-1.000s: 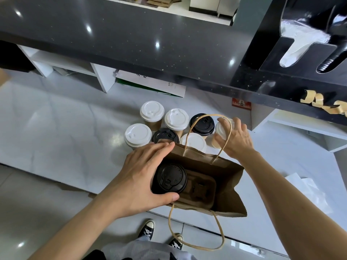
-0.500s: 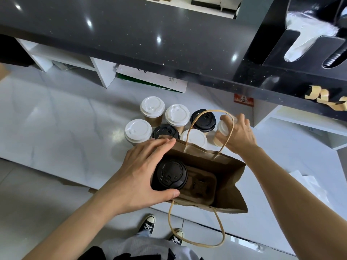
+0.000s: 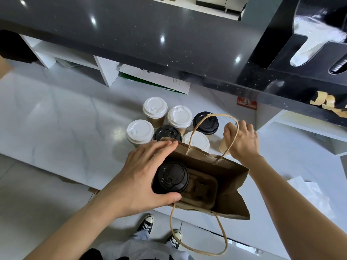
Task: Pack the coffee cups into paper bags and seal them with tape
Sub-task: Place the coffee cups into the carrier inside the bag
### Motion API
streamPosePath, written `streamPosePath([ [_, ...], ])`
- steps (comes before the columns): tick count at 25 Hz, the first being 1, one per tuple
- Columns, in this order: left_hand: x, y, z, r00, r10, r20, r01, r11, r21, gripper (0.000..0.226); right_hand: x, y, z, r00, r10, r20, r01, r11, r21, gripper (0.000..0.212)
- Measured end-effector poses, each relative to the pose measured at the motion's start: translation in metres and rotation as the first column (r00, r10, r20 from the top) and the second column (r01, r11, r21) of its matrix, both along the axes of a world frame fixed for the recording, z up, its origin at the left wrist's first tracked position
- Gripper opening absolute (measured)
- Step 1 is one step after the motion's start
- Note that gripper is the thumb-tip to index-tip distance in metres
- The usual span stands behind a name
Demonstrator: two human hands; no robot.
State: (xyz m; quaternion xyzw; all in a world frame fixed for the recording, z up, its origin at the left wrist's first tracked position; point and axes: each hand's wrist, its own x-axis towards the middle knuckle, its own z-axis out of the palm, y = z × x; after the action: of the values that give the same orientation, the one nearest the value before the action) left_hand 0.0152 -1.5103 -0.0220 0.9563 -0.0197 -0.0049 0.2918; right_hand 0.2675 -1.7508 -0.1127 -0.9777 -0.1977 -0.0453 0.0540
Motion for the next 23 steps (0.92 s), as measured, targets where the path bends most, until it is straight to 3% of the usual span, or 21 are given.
streamPosePath([
  [6,0.005,-0.001,0.000,1.000,-0.013,-0.005,0.013,0.999,-0.031,0.107,0.006,0.009,0.002,0.996,-0.067,-0.065,0.060,0.993,-0.101,0.039],
  [13,0.004,-0.002,0.001,1.000,-0.011,-0.001,0.011,1.000,-0.026,0.107,-0.001,0.008,-0.004,0.996,-0.093,0.002,0.093,0.996,0.009,0.040],
  [23,-0.002,-0.001,-0.001,1.000,-0.001,-0.004,0.000,0.999,-0.043,0.103,-0.005,0.009,-0.013,0.990,-0.122,0.067,0.121,0.992,0.026,0.049],
])
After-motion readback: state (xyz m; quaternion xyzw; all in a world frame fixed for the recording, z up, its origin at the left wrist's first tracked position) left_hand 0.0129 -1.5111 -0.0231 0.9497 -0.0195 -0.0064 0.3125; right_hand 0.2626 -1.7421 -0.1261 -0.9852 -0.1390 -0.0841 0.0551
